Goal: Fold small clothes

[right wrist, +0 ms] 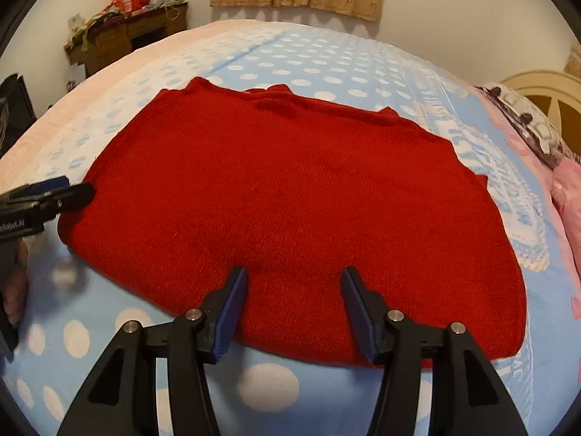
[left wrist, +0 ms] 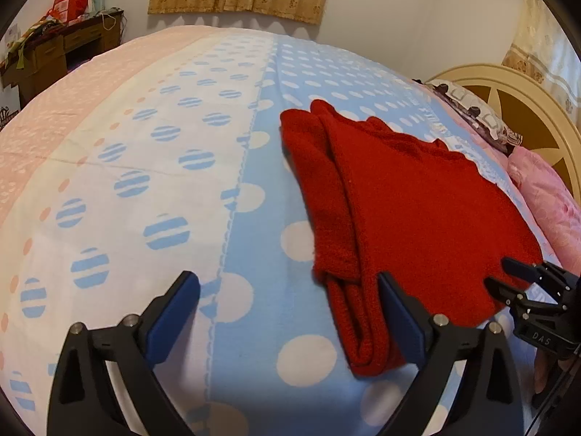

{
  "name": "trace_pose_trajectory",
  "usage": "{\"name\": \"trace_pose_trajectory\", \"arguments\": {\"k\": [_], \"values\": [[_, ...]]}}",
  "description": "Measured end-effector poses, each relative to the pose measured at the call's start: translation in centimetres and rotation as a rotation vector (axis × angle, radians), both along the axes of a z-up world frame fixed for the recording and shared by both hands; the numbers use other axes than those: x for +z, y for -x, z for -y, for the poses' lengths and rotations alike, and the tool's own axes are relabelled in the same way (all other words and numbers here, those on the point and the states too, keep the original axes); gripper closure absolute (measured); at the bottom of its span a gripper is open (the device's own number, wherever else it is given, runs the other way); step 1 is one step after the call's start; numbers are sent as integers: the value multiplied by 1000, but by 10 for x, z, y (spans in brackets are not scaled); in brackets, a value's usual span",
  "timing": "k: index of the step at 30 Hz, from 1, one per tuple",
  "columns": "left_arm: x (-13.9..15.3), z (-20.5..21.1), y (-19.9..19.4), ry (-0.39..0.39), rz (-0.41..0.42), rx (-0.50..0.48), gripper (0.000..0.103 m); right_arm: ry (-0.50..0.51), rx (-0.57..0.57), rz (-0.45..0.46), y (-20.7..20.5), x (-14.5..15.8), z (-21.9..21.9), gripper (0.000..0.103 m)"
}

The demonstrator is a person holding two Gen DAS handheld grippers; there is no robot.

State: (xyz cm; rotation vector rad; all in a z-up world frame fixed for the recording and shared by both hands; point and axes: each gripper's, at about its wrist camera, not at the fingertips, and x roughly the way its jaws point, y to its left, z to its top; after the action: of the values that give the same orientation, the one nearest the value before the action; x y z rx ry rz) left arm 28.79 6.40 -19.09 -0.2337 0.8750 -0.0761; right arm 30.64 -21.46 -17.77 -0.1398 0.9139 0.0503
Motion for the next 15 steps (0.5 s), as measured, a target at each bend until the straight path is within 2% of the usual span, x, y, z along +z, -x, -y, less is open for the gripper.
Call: {"name": "trace_pose_trajectory", "arguments": {"k": [6, 12, 15], "values": [[0, -2, -1, 0, -2, 0, 3, -42, -7, -8, 10, 10, 2, 47], [0, -1, 0, -2, -4, 1, 2, -55, 42, -2, -3, 14, -26, 47], [0, -2, 1, 3, -3, 3, 2, -25, 54, -24, -11, 3, -41, 47]]}}
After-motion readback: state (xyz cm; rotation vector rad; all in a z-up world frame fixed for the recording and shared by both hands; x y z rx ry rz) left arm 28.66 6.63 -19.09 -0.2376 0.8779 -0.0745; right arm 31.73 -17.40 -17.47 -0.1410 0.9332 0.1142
